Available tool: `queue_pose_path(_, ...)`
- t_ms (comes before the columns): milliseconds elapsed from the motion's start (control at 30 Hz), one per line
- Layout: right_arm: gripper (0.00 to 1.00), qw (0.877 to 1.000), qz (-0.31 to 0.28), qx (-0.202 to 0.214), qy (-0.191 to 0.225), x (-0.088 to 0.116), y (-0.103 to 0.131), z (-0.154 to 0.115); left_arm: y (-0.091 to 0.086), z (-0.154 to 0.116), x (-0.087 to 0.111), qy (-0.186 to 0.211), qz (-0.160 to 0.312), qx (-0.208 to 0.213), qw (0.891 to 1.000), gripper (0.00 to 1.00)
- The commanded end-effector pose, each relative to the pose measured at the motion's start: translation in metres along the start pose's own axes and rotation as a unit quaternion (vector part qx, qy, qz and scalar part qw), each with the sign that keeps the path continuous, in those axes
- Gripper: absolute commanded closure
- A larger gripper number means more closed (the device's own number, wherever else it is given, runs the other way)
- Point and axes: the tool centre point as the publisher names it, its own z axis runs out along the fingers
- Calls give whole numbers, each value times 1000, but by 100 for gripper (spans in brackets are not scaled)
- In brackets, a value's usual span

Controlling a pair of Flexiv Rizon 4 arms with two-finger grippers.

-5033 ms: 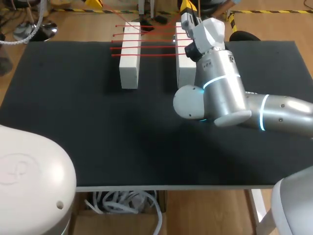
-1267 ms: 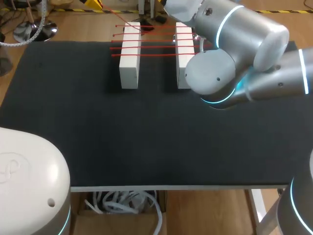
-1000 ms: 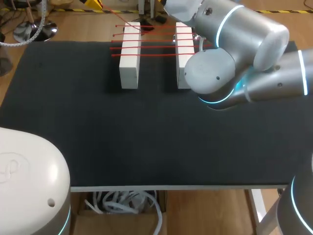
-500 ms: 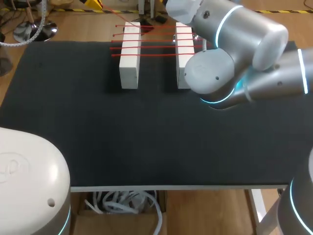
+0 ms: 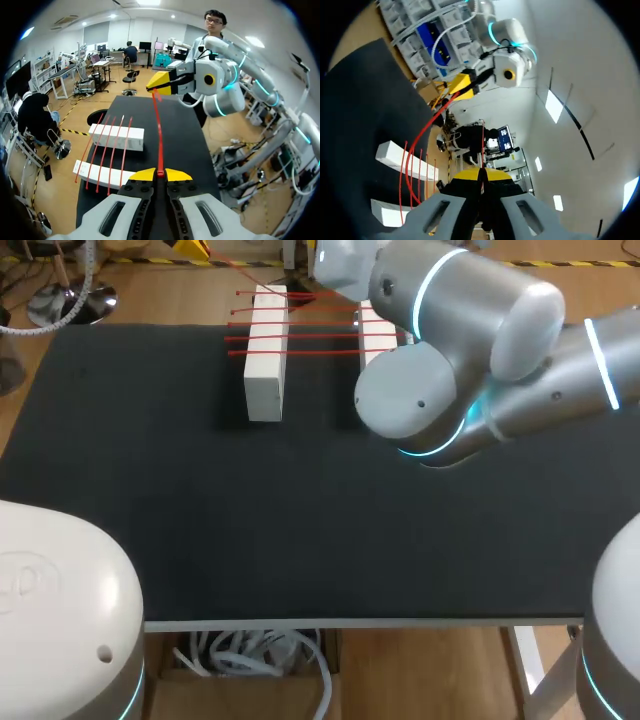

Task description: Grab the tape and strap the tape.

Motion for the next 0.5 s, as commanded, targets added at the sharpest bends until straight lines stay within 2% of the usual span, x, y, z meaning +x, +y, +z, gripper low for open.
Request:
queue_pose_path(33, 100, 992, -53, 115, 14, -4, 15, 7, 0, -1, 0, 1, 0, -1, 1000, 100)
queue_pose_path(233, 100, 985, -118, 127, 12, -9, 25, 13, 0, -1, 0, 1, 0, -1, 1000, 100)
queue_pose_path(500, 100, 969, -205, 139, 6, -22, 34, 19, 0, -1, 0, 1, 0, -1, 1000, 100)
